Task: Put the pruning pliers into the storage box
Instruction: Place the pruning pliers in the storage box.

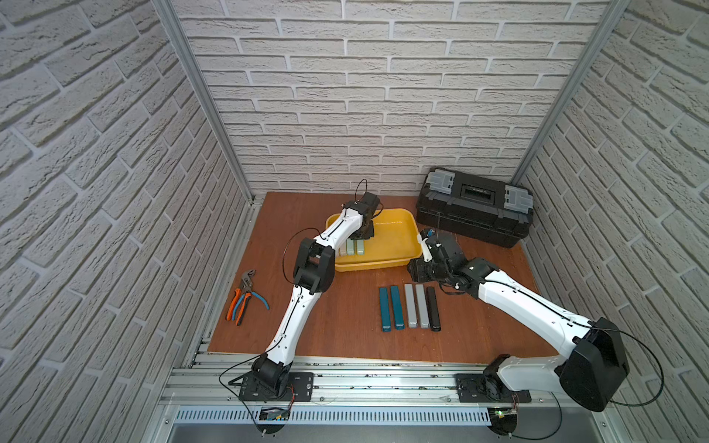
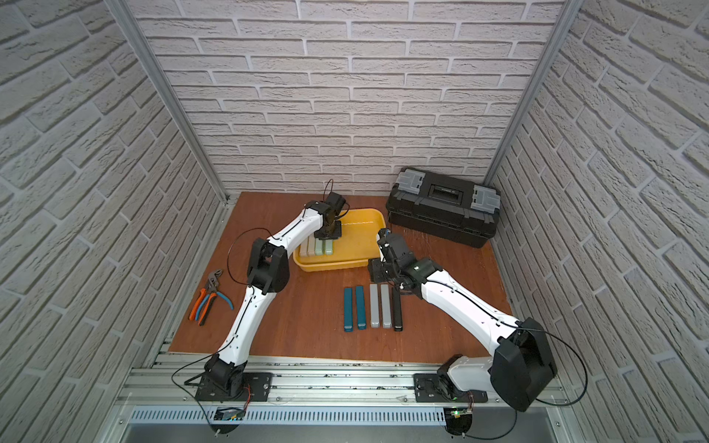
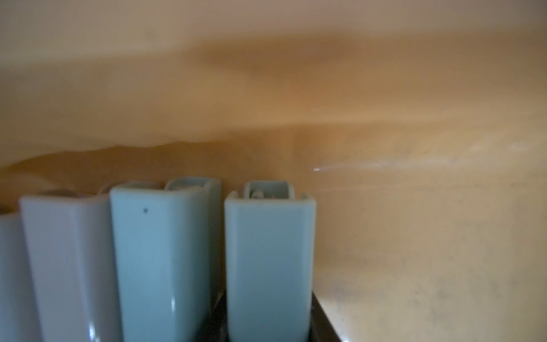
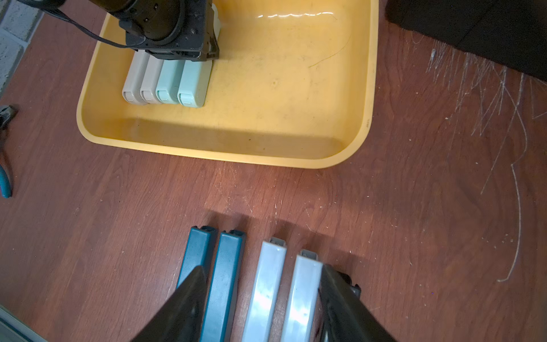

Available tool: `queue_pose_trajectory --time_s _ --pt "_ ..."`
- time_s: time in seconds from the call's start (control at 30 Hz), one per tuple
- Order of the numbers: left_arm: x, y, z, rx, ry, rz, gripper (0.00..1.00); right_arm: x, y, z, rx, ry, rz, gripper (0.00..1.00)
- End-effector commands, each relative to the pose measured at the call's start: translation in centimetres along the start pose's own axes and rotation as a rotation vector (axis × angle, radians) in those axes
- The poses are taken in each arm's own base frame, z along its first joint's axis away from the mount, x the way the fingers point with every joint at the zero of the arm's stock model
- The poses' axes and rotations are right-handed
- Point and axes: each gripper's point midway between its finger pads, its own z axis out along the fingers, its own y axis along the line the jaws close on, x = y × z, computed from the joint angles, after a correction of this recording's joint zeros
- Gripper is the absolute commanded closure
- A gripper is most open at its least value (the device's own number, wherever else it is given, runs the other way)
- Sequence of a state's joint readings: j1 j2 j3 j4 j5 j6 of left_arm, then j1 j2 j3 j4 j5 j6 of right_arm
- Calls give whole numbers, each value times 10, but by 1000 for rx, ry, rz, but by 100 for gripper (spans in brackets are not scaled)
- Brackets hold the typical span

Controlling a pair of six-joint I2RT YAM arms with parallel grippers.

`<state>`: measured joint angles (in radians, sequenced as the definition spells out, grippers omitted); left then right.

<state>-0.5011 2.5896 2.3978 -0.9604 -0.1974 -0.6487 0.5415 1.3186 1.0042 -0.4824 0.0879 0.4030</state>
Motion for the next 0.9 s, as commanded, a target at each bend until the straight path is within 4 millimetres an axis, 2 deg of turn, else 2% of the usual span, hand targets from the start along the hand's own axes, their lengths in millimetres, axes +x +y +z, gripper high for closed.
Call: queue_pose_trajectory --time_s 0.0,0.23,0.43,0.6,0.7,0.8,0.87 --pt "-5 1 -5 9 -17 -13 65 -11 7 -5 -25 -45 -19 37" --pt "-15 -4 -25 38 -51 -23 59 -10 6 -8 -22 -44 -21 35" --pt "-25 -7 -56 63 -95 -27 55 -16 8 -15 -28 -58 -30 35" --pt "-35 -10 -95 95 -144 -27 54 -22 8 -27 -28 -77 -35 35" --pt "-39 -12 -124 129 -174 -13 52 -24 8 -34 -34 -90 -38 35" --pt "-31 -12 -152 140 -184 18 51 -26 6 -40 -22 -96 -49 35" --pt "-15 -16 -165 146 -175 49 50 -29 4 -45 -6 -106 -58 35"
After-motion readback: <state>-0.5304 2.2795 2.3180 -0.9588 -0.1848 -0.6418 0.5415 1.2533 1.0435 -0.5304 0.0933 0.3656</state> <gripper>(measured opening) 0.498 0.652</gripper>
